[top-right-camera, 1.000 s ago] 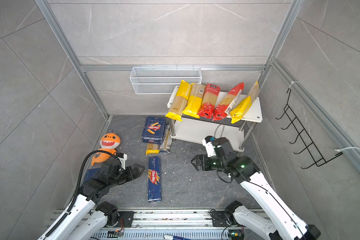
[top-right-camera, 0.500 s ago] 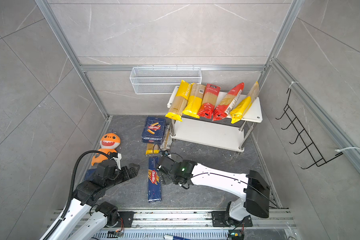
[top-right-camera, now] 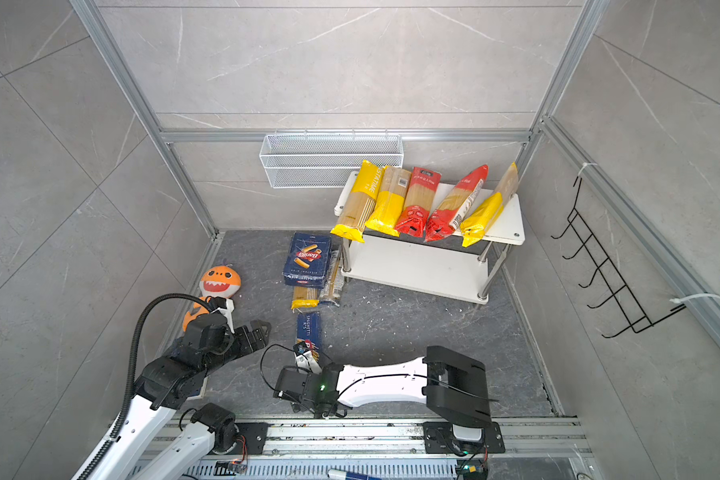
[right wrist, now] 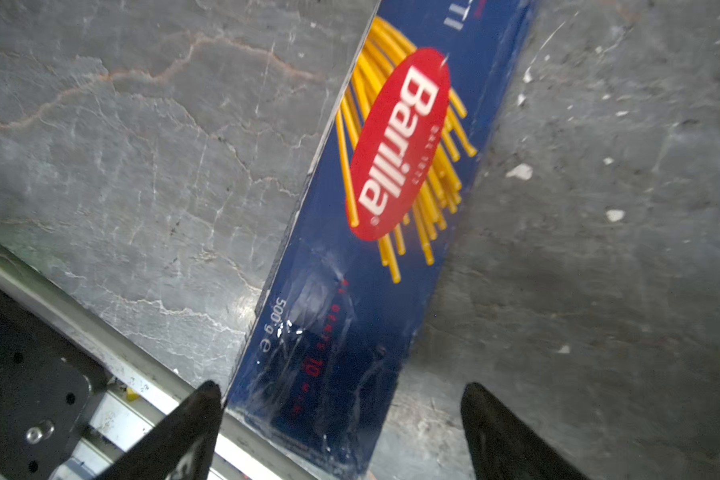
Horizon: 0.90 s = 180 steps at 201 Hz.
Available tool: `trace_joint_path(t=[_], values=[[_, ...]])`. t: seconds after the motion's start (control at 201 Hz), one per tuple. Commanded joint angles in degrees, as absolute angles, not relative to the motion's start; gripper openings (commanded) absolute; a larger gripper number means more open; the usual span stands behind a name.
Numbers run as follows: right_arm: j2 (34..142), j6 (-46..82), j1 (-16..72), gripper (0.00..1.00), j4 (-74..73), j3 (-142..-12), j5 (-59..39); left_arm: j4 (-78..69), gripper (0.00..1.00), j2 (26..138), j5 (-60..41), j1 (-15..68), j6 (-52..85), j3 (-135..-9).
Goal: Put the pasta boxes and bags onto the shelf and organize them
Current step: 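Grasp the near end of the blue spaghetti box with the right gripper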
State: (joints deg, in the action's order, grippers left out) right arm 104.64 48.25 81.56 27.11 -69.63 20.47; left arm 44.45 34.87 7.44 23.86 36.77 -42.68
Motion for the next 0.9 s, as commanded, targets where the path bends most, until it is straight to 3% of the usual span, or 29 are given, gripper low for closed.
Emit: trace_joint_path(t=[0.0,0.617,0.891], values=[[106.57,51.46,82.46,0.92,24.85,-68.98,23.17,48.0,1.0,33.0,10.66,23.64,34.32,-45.76],[117.08,56.46,85.43,0.93,25.26,-72.82,30.49,53.14,1.0,25.09,12.16,23.64,35.61,-47.11],[117.91,58.08,85.44,0.88,29.85,-72.6,33.46,53.12,1.0,24.21,12.0,23.64,35.61,-46.93]])
